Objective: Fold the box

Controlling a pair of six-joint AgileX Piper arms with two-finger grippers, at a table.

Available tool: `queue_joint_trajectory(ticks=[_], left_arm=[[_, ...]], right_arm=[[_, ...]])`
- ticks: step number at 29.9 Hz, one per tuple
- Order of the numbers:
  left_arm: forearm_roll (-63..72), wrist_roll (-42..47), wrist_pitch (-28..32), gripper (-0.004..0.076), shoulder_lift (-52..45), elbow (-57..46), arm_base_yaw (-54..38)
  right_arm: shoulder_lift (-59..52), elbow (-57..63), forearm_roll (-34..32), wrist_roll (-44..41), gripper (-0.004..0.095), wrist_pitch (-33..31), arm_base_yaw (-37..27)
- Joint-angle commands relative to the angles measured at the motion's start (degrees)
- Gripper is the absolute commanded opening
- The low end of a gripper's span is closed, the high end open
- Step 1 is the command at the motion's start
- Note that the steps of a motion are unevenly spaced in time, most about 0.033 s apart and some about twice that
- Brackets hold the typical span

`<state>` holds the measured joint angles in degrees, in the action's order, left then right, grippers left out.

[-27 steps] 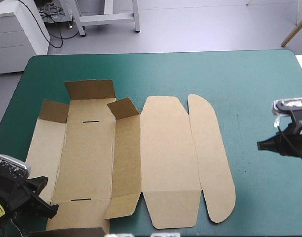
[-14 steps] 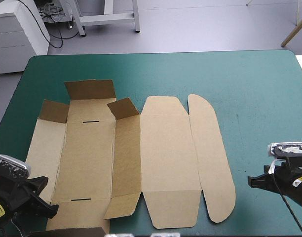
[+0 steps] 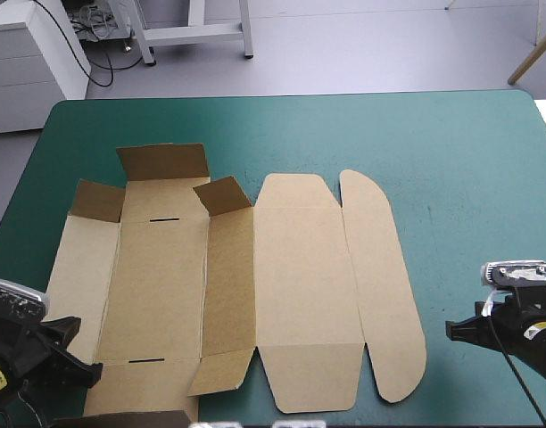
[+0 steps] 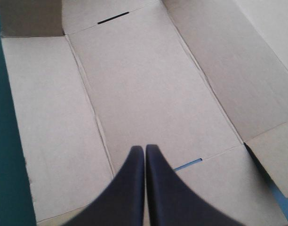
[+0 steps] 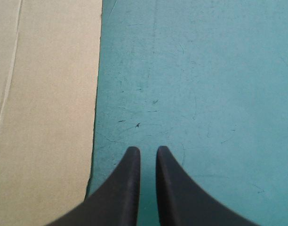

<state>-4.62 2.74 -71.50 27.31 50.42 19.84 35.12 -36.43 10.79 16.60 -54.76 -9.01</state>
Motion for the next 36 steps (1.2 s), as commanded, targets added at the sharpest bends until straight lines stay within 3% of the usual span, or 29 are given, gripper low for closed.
queue_joint_trajectory(ticks=[1, 8, 21, 27, 32, 36], left_arm=[[-4.79, 4.27, -0.22, -0.001, 0.49, 1.68, 0.22], [-6.15, 5.43, 1.74, -0.0009, 6.07, 1.68, 0.22], [1.57, 2.77, 14.12, 0.0015, 22.61, 4.77, 0.13], [3.81, 0.19, 16.35, 0.0015, 30.93, 9.29, -0.18], [14.45, -8.67, 17.26, 0.0015, 37.17, 15.76, -11.24], [28.15, -20.45, 12.21, 0.0015, 40.75, 20.38, -27.02]], right_arm=[[0.1, -1.35, 0.73, 0.49, 0.0102, 3.01, -0.38], [0.1, -1.35, 1.17, 0.49, 0.0102, 3.01, -0.38], [0.1, -1.35, 1.66, 1.23, 0.0102, 3.01, -0.38], [0.1, -1.35, 1.66, 1.36, 0.0102, 3.23, -0.38], [0.1, -1.35, 1.66, 1.47, 0.0102, 3.36, -0.38], [0.1, -1.35, 1.66, 1.47, 0.0102, 3.45, -0.38]])
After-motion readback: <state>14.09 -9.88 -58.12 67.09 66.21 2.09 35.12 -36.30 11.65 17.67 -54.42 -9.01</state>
